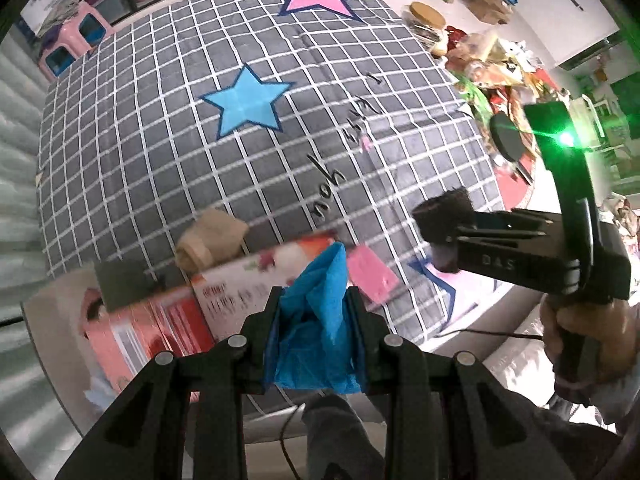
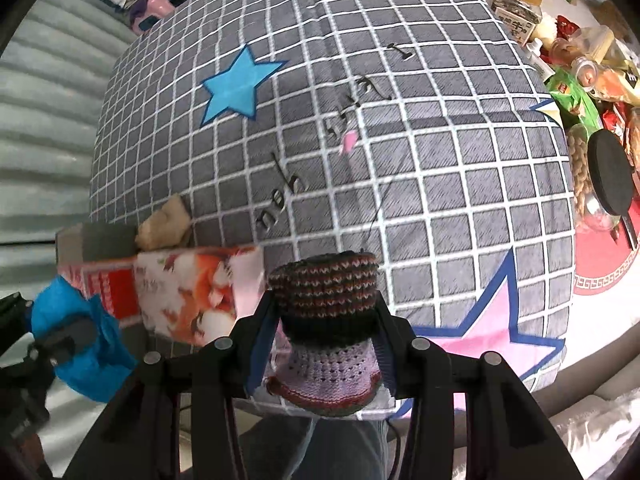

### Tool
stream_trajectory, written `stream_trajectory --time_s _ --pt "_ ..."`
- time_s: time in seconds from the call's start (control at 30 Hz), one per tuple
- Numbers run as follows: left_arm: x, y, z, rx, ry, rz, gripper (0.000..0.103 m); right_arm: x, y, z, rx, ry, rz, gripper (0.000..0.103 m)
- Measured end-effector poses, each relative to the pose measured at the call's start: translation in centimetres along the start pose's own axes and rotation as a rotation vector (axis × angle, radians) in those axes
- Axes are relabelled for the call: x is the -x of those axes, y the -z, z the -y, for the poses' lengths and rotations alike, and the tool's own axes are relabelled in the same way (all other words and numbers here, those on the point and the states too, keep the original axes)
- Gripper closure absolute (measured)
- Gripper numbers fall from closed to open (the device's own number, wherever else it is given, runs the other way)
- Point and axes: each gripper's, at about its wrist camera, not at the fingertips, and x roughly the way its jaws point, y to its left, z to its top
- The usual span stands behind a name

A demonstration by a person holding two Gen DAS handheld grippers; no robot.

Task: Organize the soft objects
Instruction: 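Carry the blue bag in the left tool while the right tool carries the hat toward the box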

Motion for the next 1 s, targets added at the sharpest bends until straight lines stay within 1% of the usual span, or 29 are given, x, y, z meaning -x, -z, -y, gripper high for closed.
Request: stream_trajectory --time_s 0.2,0.3,0.47,0.7,1.0 --pt "0.3 3.9 0.0 0.011 0.012 0.005 0.070 0.2 2.4 -2.8 0.069 0.004 -0.012 0.057" --pt "0.8 5.9 -0.6 0.044 0.016 0.015 0.070 0.2 3.5 -4.9 0.115 -0.001 -0.012 0.057" --pt "2.1 9.3 -2.5 0.118 0.000 0.050 0.070 0.3 4.7 -8.4 0.195 -0.004 -0.013 0.057" --pt "4.0 13.1 -5.3 0.213 -0.040 0.115 0.070 0.6 6.4 -13.9 0.328 -0.006 -0.012 0.057" --pt "5.9 17.0 -9.5 0.359 -0.056 0.173 0.070 0.7 7.8 -20.2 0.480 -0.006 -0.016 0.057"
